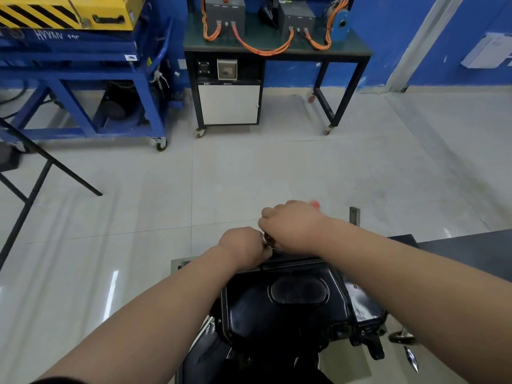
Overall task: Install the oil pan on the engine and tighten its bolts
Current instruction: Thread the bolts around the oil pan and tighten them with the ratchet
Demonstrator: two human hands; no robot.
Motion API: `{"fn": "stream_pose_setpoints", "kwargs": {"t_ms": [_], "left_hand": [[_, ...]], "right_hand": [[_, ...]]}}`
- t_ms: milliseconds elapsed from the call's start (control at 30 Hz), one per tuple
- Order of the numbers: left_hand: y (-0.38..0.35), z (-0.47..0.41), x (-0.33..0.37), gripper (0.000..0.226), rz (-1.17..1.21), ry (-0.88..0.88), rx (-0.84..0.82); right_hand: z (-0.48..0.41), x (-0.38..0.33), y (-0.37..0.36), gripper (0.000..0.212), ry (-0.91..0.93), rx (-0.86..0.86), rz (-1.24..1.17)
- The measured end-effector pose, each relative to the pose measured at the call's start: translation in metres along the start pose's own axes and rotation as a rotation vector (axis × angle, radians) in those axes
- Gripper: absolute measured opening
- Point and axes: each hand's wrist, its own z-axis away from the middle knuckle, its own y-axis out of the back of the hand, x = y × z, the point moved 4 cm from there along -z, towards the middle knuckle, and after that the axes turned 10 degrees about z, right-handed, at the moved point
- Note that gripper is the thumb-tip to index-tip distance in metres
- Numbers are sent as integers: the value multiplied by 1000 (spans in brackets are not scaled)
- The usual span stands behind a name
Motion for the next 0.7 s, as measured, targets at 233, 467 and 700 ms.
{"fn": "stream_pose_setpoints", "kwargs": {"t_ms": [233, 467, 700], "left_hand": [[5, -2, -11, 25, 114, 119, 60], [1, -7, -3, 35, 44, 17, 69], [4, -8, -12, 17, 112, 79, 8]], "right_hand": [[-7, 1, -4, 33, -322, -72, -151], [-5, 5, 4, 20, -13, 55, 69], [-9, 1, -4, 30, -289, -139, -109]]}}
